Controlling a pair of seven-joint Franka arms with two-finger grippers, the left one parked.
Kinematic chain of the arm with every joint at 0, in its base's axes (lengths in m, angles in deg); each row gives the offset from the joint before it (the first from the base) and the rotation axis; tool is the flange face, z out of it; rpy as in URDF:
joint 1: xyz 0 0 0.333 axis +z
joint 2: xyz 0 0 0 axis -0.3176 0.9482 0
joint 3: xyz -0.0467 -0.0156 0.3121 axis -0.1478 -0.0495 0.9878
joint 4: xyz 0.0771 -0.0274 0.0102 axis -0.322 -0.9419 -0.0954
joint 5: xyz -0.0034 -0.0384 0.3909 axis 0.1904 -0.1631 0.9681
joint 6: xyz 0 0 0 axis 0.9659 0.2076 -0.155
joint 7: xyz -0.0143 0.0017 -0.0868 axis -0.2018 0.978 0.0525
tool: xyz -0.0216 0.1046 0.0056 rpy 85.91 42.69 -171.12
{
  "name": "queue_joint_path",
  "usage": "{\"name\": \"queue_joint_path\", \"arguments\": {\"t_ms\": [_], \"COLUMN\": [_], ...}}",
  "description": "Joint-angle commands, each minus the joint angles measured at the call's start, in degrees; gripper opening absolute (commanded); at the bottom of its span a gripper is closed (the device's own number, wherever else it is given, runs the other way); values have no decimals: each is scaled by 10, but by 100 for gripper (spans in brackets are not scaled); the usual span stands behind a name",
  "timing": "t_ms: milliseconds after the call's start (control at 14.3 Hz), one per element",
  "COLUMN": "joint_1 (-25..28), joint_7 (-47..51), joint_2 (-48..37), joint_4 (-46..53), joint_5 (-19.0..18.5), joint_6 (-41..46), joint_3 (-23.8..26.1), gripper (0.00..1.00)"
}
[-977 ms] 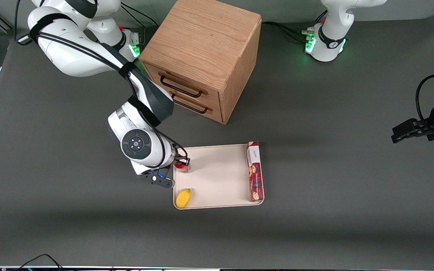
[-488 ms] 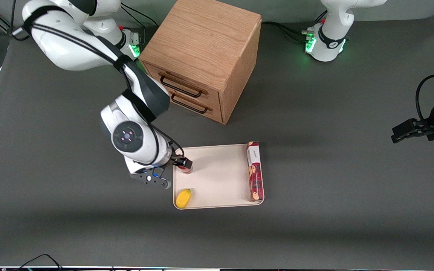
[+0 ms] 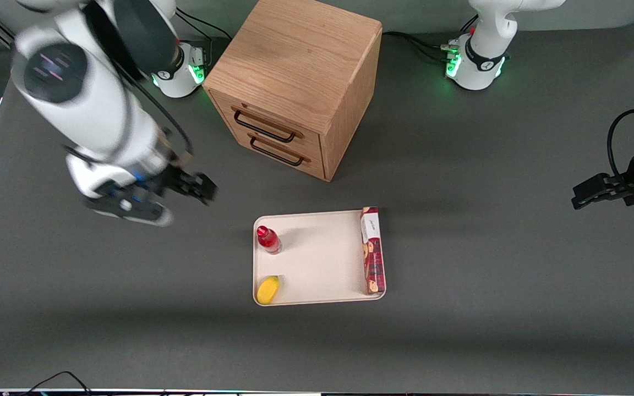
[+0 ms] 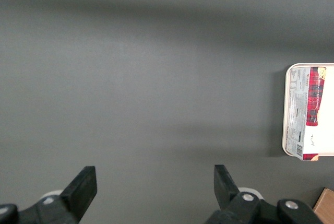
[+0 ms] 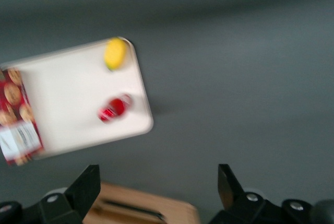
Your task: Place coke bottle on tray
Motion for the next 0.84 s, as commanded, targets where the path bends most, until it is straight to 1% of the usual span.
{"name": "queue_joint_path", "arguments": {"t_ms": [0, 140, 209, 349, 419, 558, 767], "joint_1": [-13, -13, -13, -12, -12, -11, -5], "joint_7": [-163, -240, -260, -302, -304, -326, -320], "joint_2": [-118, -170, -196, -249, -269, -269, -240], "joint_4": [-62, -146, -194, -304, -343, -349, -301], "joint_5": [98, 113, 113, 115, 122, 128, 128], "joint_6": [42, 26, -4, -81, -108, -111, -109], "joint_3": [-133, -205, -229, -262, -269, -270, -269], "gripper": [100, 100, 100, 100, 100, 100, 100]}}
